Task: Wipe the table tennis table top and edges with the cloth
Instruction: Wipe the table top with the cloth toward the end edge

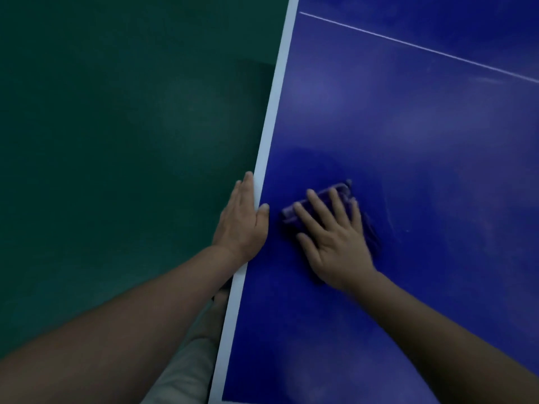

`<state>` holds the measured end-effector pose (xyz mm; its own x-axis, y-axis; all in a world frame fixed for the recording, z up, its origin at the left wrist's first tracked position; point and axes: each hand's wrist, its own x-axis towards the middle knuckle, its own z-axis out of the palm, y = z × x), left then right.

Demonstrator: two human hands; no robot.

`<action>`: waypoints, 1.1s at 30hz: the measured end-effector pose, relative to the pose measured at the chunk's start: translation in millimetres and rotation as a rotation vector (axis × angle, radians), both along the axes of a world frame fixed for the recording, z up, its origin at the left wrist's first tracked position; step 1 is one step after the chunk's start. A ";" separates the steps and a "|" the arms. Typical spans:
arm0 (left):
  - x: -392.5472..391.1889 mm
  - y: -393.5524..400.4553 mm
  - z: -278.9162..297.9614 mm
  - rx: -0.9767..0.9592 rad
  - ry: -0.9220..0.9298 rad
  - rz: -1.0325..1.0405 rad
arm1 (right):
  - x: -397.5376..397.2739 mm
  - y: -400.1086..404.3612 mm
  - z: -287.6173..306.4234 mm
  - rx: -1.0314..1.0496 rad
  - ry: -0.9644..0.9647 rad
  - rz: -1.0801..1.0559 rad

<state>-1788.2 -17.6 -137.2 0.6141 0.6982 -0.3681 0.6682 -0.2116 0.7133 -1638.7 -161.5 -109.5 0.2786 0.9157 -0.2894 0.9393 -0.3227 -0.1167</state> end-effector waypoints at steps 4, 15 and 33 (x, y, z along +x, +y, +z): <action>14.1 9.0 0.8 0.022 0.004 0.009 | 67.1 16.3 1.5 -0.043 -0.048 -0.323; 44.5 40.3 3.3 0.172 0.096 -0.052 | 47.2 41.8 -1.8 0.025 -0.014 0.039; 72.4 81.0 3.2 0.290 0.156 -0.172 | 139.1 101.3 -3.2 -0.004 -0.064 -0.082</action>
